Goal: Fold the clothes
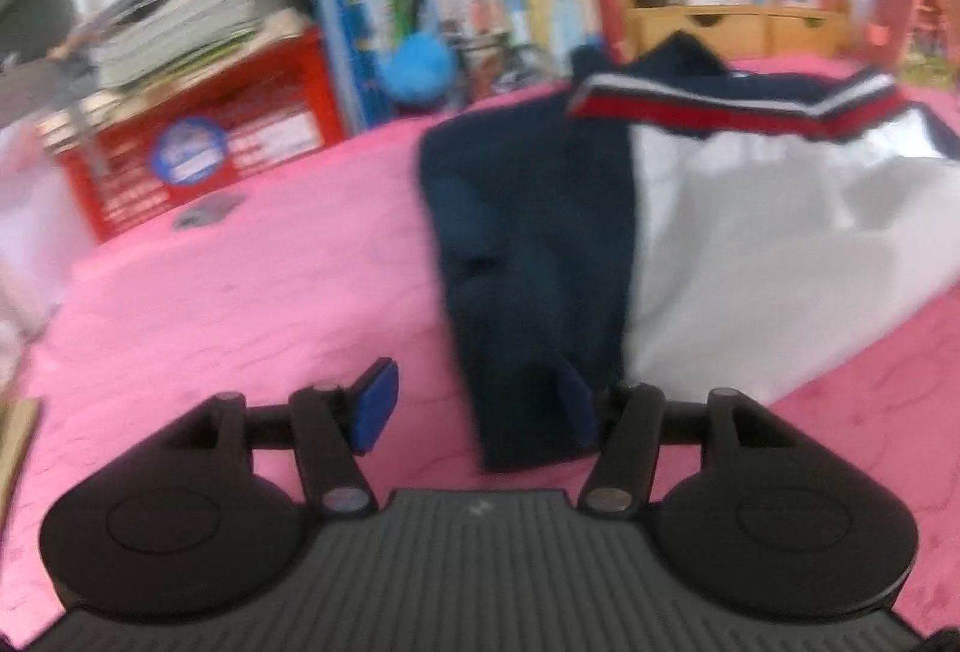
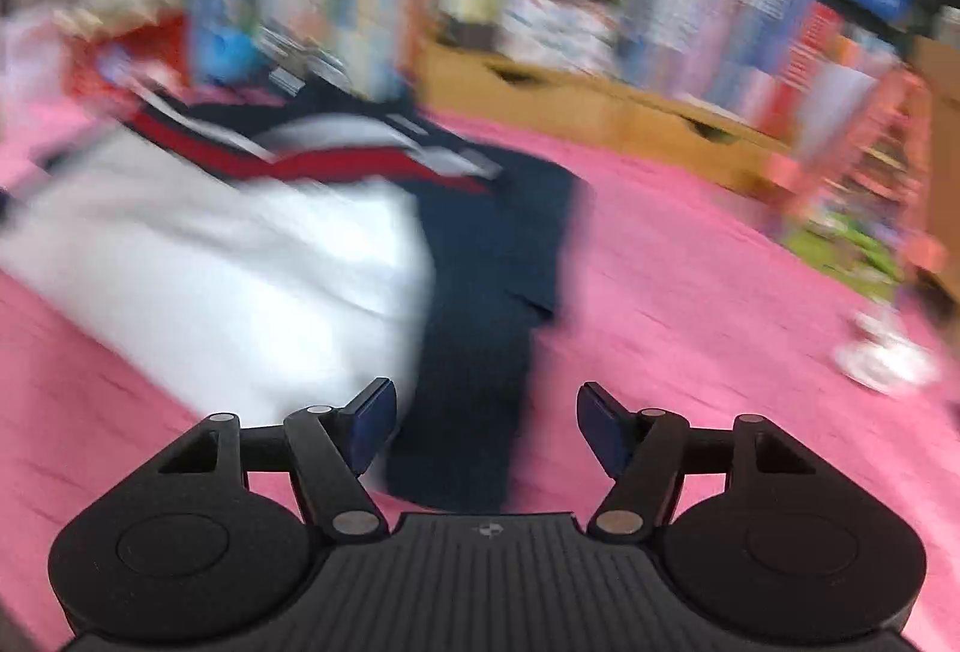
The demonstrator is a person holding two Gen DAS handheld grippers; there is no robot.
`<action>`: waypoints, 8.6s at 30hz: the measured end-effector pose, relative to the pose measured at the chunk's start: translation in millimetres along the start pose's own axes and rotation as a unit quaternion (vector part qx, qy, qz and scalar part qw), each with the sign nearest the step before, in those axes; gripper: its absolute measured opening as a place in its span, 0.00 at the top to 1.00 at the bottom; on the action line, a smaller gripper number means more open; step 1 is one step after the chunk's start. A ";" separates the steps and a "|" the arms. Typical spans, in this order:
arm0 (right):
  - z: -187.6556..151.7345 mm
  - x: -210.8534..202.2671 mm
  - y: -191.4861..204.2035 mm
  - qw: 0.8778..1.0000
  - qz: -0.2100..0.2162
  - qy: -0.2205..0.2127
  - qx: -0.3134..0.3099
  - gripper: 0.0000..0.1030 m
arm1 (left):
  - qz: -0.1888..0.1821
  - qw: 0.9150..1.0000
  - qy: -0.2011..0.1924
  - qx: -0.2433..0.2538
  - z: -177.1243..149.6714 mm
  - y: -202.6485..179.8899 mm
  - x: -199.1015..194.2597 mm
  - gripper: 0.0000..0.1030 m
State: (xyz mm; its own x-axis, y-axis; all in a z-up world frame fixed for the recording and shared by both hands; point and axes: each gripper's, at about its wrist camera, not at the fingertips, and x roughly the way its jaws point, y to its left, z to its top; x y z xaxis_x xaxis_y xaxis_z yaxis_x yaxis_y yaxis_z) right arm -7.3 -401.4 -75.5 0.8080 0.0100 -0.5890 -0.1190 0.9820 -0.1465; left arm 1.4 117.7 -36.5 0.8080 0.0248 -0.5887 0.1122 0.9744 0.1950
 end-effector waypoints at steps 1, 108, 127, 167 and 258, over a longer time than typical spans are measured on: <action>-1.8 -1.6 -8.6 1.000 -0.009 0.003 0.011 0.36 | -0.013 1.000 -0.004 -0.016 3.0 7.1 -6.8 0.52; 45.0 4.8 247.1 0.894 0.084 -0.124 -0.421 0.78 | -0.091 0.976 -0.107 0.165 39.2 -109.8 -1.5 0.54; 38.0 2.6 239.8 0.861 0.070 -0.110 -0.492 0.65 | -0.101 0.928 -0.156 0.322 42.5 -192.0 39.7 0.49; 1.9 51.0 87.0 0.883 -0.084 0.010 -0.463 0.89 | 0.048 0.916 -0.023 0.397 5.9 -57.6 32.5 0.92; 85.0 43.2 187.9 0.989 0.088 -0.001 0.118 0.82 | -0.273 0.960 0.050 0.012 135.3 -131.4 71.2 0.77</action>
State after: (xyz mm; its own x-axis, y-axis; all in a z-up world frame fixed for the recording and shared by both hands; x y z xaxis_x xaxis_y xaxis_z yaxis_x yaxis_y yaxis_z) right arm 54.3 -200.5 -60.9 0.7875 0.1853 -0.5877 -0.1201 0.9816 0.1486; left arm 122.4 -38.8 2.1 0.5643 -0.4666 -0.6811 0.5187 0.8422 -0.1472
